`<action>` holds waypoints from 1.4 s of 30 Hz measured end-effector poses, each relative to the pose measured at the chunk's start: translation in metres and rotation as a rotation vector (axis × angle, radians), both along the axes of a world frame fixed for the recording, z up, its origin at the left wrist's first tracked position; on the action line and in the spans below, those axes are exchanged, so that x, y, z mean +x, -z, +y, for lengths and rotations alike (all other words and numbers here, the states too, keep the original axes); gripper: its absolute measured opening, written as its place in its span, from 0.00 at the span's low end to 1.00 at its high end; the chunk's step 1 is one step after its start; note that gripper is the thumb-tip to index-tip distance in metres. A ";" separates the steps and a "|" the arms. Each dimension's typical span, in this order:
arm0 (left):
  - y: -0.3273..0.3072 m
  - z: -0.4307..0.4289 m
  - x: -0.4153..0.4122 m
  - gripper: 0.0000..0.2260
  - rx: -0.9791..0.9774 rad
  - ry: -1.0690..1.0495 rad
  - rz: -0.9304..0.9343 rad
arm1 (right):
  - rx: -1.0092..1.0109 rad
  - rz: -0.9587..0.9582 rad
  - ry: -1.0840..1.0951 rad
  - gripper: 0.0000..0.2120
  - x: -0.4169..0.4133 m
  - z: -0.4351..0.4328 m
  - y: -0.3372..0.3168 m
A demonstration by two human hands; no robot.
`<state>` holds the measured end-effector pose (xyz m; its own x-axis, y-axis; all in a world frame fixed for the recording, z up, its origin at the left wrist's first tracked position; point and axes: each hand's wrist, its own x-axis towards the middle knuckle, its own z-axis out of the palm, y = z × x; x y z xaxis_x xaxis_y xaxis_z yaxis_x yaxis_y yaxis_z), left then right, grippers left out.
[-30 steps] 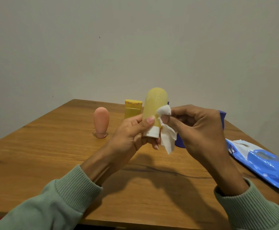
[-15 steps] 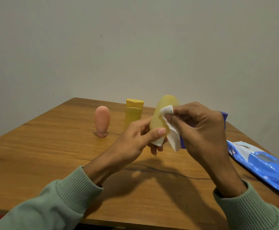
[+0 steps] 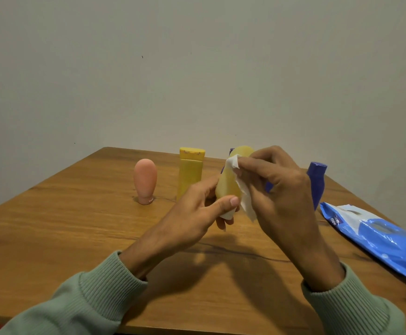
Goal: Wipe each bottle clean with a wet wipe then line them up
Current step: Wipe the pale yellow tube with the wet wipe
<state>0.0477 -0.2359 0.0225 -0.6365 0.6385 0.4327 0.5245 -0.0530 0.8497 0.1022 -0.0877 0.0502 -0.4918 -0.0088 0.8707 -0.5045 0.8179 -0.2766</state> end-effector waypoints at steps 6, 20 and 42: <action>0.004 0.001 -0.001 0.09 -0.006 -0.032 0.014 | 0.109 -0.066 -0.030 0.11 0.000 -0.001 0.001; 0.005 0.002 -0.001 0.12 -0.018 -0.032 -0.022 | 0.191 -0.089 0.016 0.10 0.001 -0.001 0.000; -0.001 -0.001 0.001 0.16 -0.108 0.045 -0.024 | 0.052 0.040 0.094 0.11 0.001 0.013 -0.008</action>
<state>0.0491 -0.2367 0.0233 -0.6158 0.7083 0.3452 0.5031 0.0164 0.8640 0.1029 -0.0750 0.0582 -0.4576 -0.0099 0.8891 -0.4346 0.8749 -0.2139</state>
